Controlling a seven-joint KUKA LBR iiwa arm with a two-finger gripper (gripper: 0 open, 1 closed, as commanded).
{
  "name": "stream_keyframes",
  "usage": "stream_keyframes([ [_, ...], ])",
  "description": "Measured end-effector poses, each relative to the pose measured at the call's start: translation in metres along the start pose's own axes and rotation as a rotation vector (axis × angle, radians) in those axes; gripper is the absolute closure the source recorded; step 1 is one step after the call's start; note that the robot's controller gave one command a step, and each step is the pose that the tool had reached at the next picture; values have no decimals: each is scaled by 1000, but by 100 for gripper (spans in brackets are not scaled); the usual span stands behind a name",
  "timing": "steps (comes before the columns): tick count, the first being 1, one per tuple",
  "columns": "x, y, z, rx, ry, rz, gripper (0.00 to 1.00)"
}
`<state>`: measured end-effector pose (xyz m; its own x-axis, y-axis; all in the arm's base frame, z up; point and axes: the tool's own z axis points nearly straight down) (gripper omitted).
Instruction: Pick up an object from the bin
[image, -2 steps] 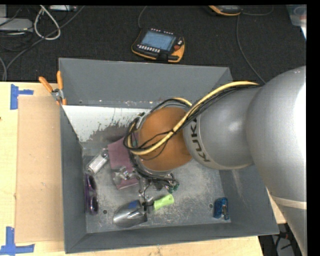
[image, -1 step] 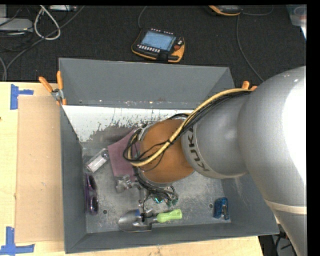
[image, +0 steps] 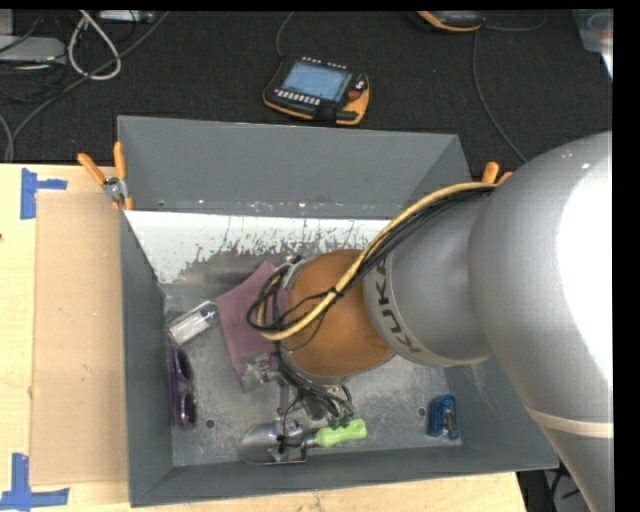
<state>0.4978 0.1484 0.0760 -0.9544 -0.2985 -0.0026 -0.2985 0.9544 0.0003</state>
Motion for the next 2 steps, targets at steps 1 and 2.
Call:
stream_keyframes([
  [1,25,-75,6,3,-7,-18,0],
  [2,26,-70,6,-1,-2,-22,100],
])
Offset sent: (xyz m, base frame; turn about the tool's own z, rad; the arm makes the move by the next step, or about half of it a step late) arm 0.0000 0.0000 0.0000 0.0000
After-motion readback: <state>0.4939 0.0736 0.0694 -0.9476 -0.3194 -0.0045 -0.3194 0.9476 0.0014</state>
